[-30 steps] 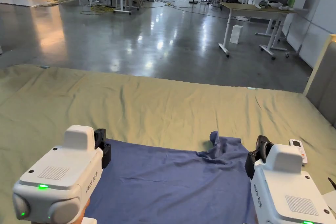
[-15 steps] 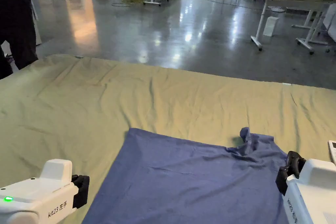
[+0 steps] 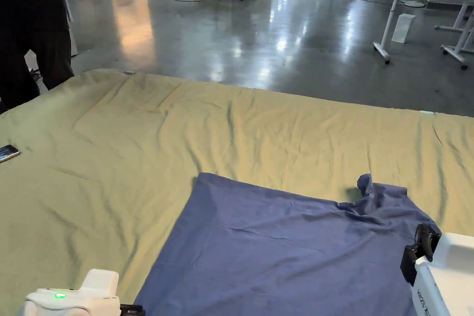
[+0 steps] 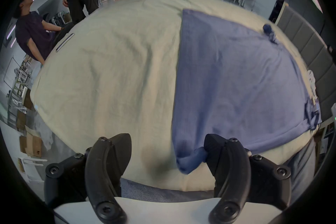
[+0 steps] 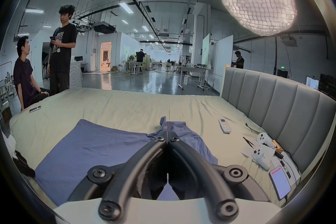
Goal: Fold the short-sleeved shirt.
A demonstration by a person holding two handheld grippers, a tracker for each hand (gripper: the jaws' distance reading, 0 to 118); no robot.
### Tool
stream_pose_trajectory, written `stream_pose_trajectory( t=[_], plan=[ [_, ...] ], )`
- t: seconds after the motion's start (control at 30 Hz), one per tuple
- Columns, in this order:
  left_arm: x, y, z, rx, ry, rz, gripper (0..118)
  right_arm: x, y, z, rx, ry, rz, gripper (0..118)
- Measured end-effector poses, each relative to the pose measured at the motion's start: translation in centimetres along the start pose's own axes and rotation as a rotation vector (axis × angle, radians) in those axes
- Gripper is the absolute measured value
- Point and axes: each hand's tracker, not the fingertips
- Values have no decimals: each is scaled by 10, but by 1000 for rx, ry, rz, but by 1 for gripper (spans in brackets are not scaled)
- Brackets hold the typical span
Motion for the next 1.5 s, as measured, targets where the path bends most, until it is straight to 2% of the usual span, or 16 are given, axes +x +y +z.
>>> stream_pose_trajectory(
  t=[0.07,0.13,0.2,0.3,0.53,0.7,0.73,0.77,0.83,0.87,0.9,0.97,1.17,1.23,1.37,1.5],
  plan=[
    [7,-1,-11,-30,-19,0,58,1,-3,0,-7,-1,1,0],
    [15,-4,-8,-5,-23,21,44,3,-6,1,-16,-1,3,0],
    [27,-2,-4,6,-22,-33,17,7,-9,3,-21,-6,5,0],
    [37,-2,-7,-6,-16,-54,8,14,-13,5,-32,-12,-1,0],
    [16,-1,3,18,-84,9,6,51,-19,21,-110,1,-7,0],
    [12,-2,14,51,-102,16,6,86,-28,36,-298,4,6,0],
    [11,-2,15,55,-105,16,6,92,-35,38,-384,19,-22,0],
    [11,-2,16,58,-108,16,6,97,-39,41,-405,1,7,1],
    [11,-2,16,63,-109,20,6,105,-53,45,-534,12,29,14],
    [11,-2,16,64,-110,22,6,107,-62,47,-589,5,29,35],
    [10,-3,15,64,-110,23,6,107,-71,49,-650,4,42,48],
    [11,-3,12,61,-108,21,6,109,-92,52,-711,3,26,58],
    [13,-4,8,53,-102,11,6,104,-144,40,-886,35,-46,56],
    [11,-5,6,53,-104,14,6,104,-157,35,-898,46,-40,44],
    [9,-6,6,52,-113,25,6,99,-156,39,-876,76,-24,9],
    [8,-6,5,58,-118,32,6,97,-152,45,-870,93,11,7]
  ],
)
